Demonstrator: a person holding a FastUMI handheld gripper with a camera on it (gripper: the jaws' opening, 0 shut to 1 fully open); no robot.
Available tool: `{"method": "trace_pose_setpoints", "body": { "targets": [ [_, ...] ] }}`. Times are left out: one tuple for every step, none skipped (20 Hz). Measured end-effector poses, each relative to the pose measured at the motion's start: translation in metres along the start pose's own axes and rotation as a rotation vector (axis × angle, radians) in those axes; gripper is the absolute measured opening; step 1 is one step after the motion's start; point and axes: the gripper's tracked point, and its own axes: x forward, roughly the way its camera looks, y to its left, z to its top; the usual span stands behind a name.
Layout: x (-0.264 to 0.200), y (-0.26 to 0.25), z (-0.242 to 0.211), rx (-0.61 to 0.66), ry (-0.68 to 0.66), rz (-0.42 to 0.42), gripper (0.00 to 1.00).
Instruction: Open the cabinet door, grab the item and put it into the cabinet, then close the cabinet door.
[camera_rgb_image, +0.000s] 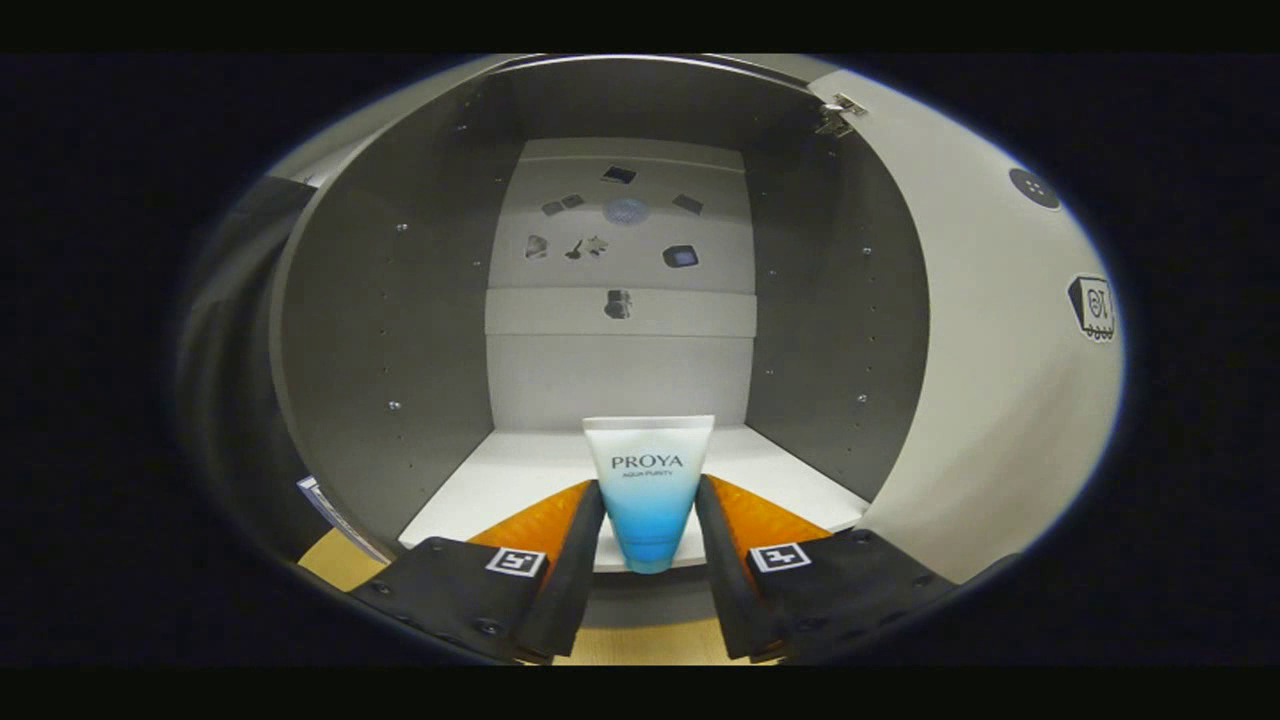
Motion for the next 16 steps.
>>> {"method": "trace_pose_setpoints", "body": {
  "targets": [
    [0.001, 0.000, 0.001, -0.002, -0.005, 0.002, 0.61],
    [0.003, 0.000, 0.000, -0.002, -0.005, 0.004, 0.61],
    [0.001, 0.002, -0.001, -0.002, -0.005, 0.004, 0.65],
    [0.000, 0.004, -0.002, 0.000, -0.008, 0.010, 0.73],
    [-0.002, 0.004, -0.003, 0.000, -0.012, 0.006, 0.87],
    [-0.003, 0.004, -0.003, 0.002, -0.017, 0.003, 0.88],
    [-0.005, 0.003, -0.006, 0.006, -0.013, -0.004, 0.90],
    [-0.008, 0.003, -0.007, 0.015, -0.014, -0.006, 0.91],
    [-0.013, 0.003, -0.008, 0.024, -0.017, -0.004, 0.92],
    [-0.020, 0.002, -0.010, 0.033, -0.022, -0.011, 0.93],
    [-0.029, 0.001, -0.011, 0.047, -0.035, -0.012, 0.95],
    [-0.040, 0.001, -0.012, 0.058, -0.046, -0.007, 0.96],
    [-0.054, -0.001, -0.016, 0.069, -0.049, -0.008, 0.96],
    [-0.068, -0.003, -0.022, 0.076, -0.049, -0.005, 0.96],
    [-0.085, -0.003, -0.027, 0.083, -0.054, 0.007, 0.96],
    [-0.102, -0.003, -0.034, 0.091, -0.053, 0.013, 0.96]
  ]
}}
